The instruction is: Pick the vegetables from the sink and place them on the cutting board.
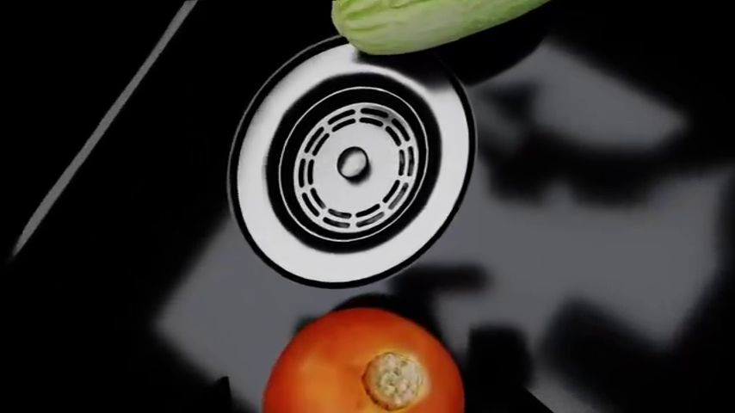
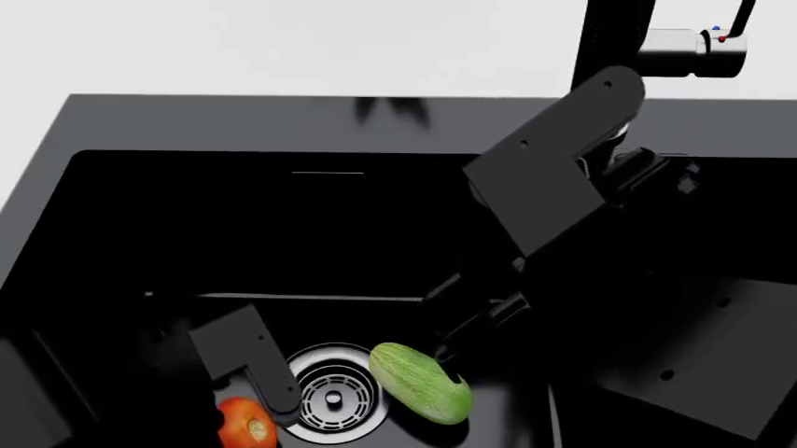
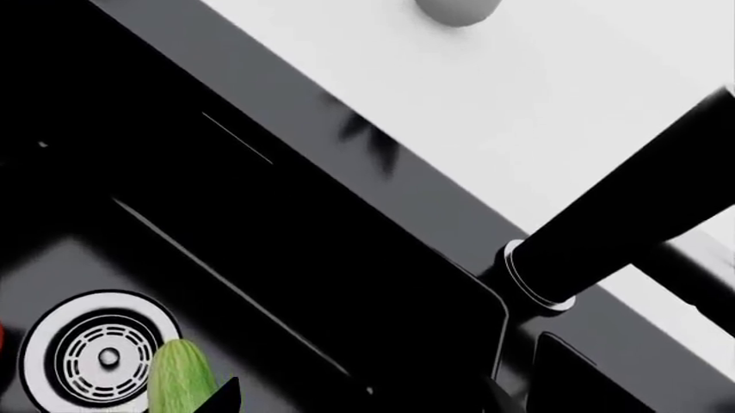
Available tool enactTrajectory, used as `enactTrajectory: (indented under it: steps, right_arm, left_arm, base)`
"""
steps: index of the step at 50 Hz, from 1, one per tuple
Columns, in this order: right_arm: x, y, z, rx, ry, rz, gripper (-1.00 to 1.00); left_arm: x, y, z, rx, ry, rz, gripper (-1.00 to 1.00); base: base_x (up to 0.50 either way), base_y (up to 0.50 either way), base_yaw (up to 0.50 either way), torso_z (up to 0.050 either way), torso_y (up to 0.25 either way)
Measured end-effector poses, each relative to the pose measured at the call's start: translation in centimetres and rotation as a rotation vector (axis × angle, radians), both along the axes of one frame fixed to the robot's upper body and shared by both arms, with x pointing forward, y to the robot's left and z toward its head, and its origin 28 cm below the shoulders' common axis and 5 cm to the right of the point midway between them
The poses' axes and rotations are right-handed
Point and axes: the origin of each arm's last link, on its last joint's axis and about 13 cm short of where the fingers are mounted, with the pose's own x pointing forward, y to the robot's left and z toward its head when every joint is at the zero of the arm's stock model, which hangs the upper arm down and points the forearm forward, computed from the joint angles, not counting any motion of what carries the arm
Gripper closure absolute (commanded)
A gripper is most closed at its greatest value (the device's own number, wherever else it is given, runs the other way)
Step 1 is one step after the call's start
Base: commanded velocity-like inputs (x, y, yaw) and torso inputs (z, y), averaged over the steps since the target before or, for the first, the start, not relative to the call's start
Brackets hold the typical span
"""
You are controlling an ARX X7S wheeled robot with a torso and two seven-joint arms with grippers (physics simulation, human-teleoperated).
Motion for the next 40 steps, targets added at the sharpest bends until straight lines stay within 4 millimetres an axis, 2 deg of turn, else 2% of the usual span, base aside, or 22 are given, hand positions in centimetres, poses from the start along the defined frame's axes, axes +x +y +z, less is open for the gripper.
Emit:
enactTrajectory:
  steps: [19,20,33,40]
  right_arm:
    - [0.0,-0.2,-0.3,0.001,0.004,-0.006,-1.0]
    - [0.0,-0.2,-0.3,0.002,0.004,-0.007,-1.0]
    - [0.0,-0.3,-0.3,0.002,0.004,-0.012,-1.0]
    - [0.0,-0.3,-0.3,-0.003,0.01,-0.017,-1.0]
  left_arm:
    - [0.3,-0.2,-2.2,0.009,0.049,0.008,-1.0]
    - [0.3,-0.2,-2.3,0.01,0.052,0.009,1.0]
    - [0.6,0.0,-2.5,0.029,0.012,-0.022,1.0]
    - [0.6,0.1,-1.9,0.02,-0.075,-0.011,1.0]
  base:
    - [0.0,0.0,0.0,0.0,0.0]
    - [0.0,0.0,0.0,0.0,0.0]
    - [0.0,0.0,0.0,0.0,0.0]
    - [0.0,0.0,0.0,0.0,0.0]
